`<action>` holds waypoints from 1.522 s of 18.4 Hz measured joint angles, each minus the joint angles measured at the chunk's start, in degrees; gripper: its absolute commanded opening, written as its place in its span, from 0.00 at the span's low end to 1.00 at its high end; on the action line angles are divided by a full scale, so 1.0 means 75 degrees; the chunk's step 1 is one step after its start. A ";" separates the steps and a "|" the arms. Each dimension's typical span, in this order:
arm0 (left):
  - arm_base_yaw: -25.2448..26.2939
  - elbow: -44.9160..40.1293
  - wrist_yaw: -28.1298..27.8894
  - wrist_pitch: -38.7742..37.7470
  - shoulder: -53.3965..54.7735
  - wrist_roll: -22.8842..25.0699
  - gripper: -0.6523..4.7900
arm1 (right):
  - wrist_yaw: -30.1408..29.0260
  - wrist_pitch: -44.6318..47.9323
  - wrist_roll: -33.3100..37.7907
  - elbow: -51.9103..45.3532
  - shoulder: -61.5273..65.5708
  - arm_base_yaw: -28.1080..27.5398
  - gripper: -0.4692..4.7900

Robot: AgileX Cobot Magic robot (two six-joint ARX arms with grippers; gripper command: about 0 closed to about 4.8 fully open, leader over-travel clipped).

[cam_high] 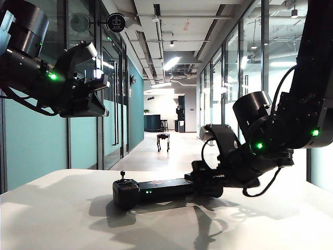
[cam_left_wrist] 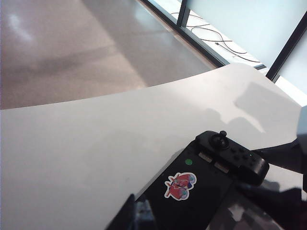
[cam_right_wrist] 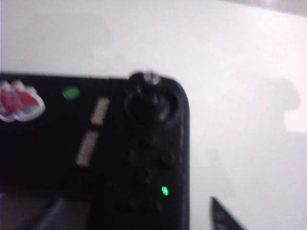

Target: Push the left joystick on the remote control sitting on the white table backward to make the robot dog back up in a straight line until it returns close to you.

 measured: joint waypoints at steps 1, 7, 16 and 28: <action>0.0000 0.0000 0.0000 0.0000 0.0000 -0.0003 0.11 | -0.0003 -0.0128 -0.0015 0.0000 0.0000 -0.0050 0.91; 0.0000 0.0000 0.0003 -0.0003 0.0000 -0.0003 0.11 | -0.0306 -0.0254 -0.0035 0.0003 -0.0146 -0.0277 0.91; 0.0000 0.0000 0.0003 0.0000 0.0000 -0.0015 0.11 | -0.0854 -0.0189 -0.0137 -0.0003 -0.0149 -0.0271 0.77; 0.0000 0.0000 0.0006 0.0000 0.0000 -0.0149 0.11 | -0.0836 -0.0189 -0.0160 0.0009 -0.0149 -0.0274 0.47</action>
